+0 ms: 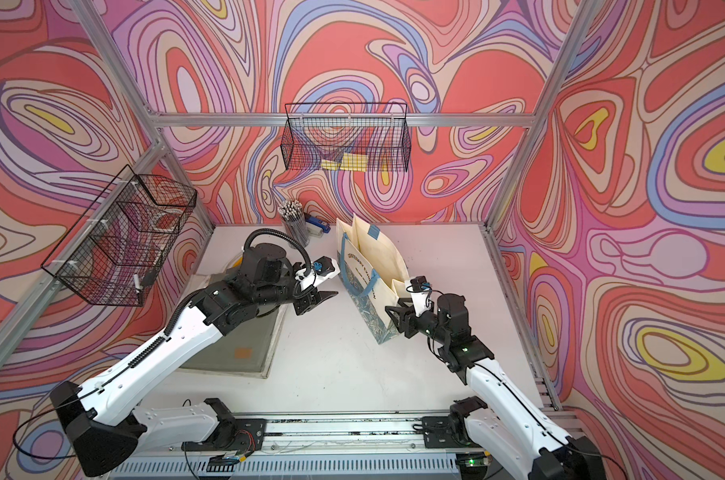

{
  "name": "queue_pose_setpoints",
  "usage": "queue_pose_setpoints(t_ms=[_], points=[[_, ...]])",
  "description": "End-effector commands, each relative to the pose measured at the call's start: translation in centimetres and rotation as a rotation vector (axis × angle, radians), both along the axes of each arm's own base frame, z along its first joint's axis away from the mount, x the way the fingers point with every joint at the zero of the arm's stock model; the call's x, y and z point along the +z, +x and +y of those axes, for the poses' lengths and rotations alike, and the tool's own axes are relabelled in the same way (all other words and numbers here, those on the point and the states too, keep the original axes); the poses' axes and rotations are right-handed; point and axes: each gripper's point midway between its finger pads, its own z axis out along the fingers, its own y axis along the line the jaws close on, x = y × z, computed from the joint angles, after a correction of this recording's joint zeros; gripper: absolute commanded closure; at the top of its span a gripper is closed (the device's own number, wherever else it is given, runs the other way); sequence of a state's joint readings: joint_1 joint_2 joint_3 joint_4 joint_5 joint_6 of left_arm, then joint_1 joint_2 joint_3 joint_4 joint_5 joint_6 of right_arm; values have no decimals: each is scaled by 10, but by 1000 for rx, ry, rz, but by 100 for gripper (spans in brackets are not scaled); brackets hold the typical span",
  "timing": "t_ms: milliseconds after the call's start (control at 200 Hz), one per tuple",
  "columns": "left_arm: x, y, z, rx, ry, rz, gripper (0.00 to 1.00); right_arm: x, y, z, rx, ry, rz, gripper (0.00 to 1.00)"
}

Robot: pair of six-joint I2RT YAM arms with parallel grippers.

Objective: Put away the canvas bag
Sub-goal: Move the canvas bag to the center of the board, then press the canvas bag at the center of the board.

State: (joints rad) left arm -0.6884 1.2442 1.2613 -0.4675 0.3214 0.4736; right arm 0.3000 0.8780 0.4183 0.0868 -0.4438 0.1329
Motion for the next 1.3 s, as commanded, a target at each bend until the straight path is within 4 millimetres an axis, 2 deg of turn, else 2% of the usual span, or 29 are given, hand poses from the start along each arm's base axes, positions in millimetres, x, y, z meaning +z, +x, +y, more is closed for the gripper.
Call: queue_pose_setpoints(t_ms=[0, 100, 220, 240, 265, 285, 391, 501, 671, 826, 961, 1142, 1297], points=[[19, -2, -10, -58, -25, -65, 50, 20, 4, -6, -62, 43, -97, 42], [20, -2, -9, -61, -23, -73, 49, 31, 0, -16, -98, 10, -133, 40], [21, -2, -10, -63, -30, -78, 49, 39, -8, -24, -120, -41, -120, 31], [21, -2, -10, -63, -31, -79, 49, 37, -9, -26, -125, -49, -109, 26], [21, -2, -11, -64, -34, -81, 49, 37, -10, -27, -133, -56, -96, 6], [21, -2, -11, -65, -35, -82, 48, 35, -10, -29, -139, -65, -84, 2], [22, -1, -13, -69, -45, -86, 47, 30, -5, -35, -177, -96, -59, 2], [23, -2, -14, -77, -51, -87, 46, 35, -1, -37, -195, -100, -84, 2], [25, -3, -10, -70, -45, -103, 45, 45, -12, -46, -215, -125, -135, 2], [20, -3, -11, -75, -42, -106, 45, 33, -14, -53, -215, -226, -149, 2], [20, -3, -14, -85, -52, -96, 44, 25, -4, -46, -180, -252, -152, 2], [21, -3, -17, -97, -62, -99, 44, 22, 18, -42, -185, -267, -215, 2], [27, -3, -22, -123, -68, -114, 44, 16, 27, -26, -119, -242, -244, 2]])
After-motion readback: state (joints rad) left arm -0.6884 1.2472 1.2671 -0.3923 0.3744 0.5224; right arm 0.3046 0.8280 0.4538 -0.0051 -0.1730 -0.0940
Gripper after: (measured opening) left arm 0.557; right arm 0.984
